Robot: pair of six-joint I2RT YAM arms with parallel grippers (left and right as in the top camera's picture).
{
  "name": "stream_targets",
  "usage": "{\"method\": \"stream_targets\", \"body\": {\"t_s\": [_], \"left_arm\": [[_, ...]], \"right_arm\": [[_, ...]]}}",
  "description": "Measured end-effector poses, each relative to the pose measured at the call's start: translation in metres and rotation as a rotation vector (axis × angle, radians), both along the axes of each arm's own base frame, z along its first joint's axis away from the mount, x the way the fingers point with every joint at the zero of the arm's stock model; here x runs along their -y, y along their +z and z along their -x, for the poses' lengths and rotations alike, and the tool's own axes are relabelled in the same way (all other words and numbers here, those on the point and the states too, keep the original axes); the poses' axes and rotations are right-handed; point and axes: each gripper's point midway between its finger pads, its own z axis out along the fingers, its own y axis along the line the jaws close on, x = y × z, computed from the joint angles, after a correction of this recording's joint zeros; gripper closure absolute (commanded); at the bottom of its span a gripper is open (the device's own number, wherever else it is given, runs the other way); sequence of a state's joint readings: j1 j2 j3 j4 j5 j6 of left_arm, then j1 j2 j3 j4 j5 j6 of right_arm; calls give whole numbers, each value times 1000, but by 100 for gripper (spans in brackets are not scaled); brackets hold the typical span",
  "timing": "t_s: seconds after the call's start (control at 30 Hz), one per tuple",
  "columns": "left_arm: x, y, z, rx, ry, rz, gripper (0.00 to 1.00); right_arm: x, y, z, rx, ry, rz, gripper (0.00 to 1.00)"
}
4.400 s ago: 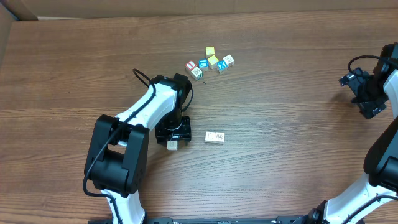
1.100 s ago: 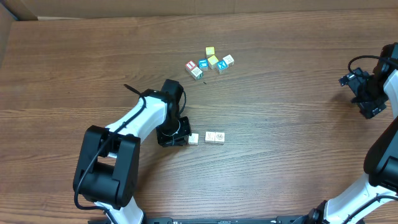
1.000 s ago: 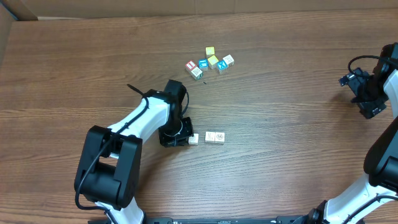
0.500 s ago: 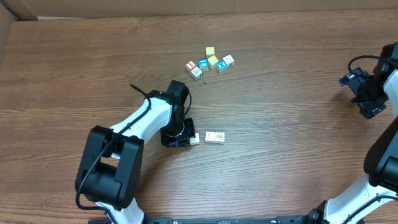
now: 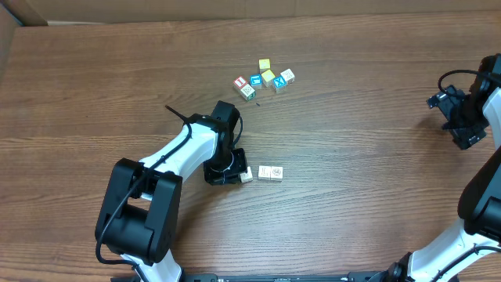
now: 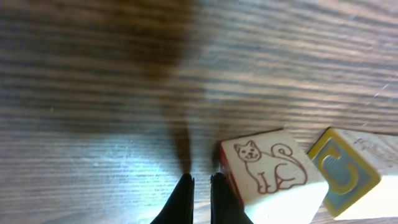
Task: Flip 3 blocks
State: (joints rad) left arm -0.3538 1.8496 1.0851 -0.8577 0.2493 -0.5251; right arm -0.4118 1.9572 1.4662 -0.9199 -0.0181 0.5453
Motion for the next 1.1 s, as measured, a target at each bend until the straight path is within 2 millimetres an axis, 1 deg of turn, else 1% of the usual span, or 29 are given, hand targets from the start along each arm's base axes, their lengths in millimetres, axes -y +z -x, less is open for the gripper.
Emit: {"method": "stream_targets", "body": {"t_s": [0.4, 1.1], "left_arm": [[5, 0, -14, 59, 0, 22, 96], [11, 1, -28, 114, 19, 43, 95]], "right_arm": [[0, 0, 0, 0, 0, 0, 0], [0, 0, 0, 1, 0, 0, 0]]}}
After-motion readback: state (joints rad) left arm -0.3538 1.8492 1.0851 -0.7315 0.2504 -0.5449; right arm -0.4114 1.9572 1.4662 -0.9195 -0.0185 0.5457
